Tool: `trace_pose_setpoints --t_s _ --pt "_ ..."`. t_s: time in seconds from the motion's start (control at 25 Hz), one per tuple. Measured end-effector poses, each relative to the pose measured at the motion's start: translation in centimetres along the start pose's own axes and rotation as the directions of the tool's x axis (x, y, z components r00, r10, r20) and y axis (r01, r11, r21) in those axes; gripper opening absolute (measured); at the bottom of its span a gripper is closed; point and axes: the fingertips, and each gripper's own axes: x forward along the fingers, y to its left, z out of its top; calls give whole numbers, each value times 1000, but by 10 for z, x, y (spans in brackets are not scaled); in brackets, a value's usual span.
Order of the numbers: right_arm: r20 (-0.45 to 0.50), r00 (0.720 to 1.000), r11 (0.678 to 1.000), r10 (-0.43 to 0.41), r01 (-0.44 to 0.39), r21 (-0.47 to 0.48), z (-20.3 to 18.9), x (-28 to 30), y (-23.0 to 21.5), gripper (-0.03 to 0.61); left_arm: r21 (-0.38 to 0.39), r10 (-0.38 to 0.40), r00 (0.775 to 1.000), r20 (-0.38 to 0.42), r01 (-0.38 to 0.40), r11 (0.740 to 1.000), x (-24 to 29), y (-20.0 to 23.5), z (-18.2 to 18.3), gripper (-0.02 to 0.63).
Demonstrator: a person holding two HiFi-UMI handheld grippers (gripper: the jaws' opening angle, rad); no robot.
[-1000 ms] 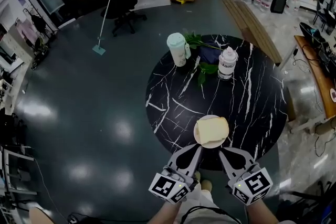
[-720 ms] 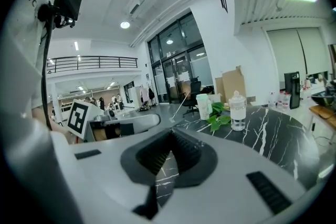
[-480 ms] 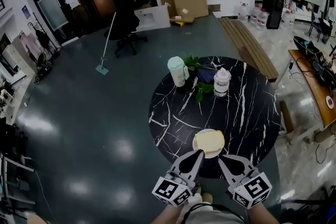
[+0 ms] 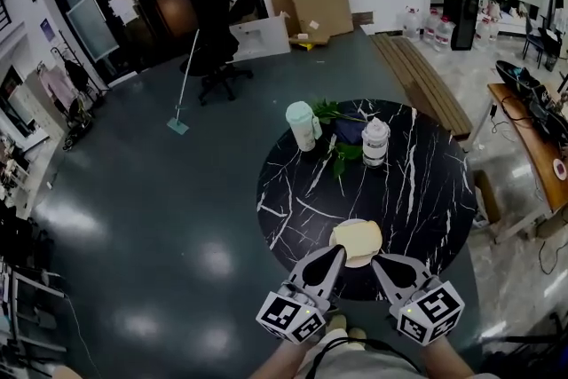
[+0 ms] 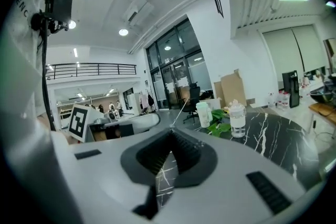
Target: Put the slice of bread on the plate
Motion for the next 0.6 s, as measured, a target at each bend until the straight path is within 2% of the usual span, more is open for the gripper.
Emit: trace_pose_setpoints --t_s 0.6 --pt "-20 1000 1000 -19 19 -5 -6 13 -2 6 -24 11 1000 -7 -11 1000 -5 19 -3 6"
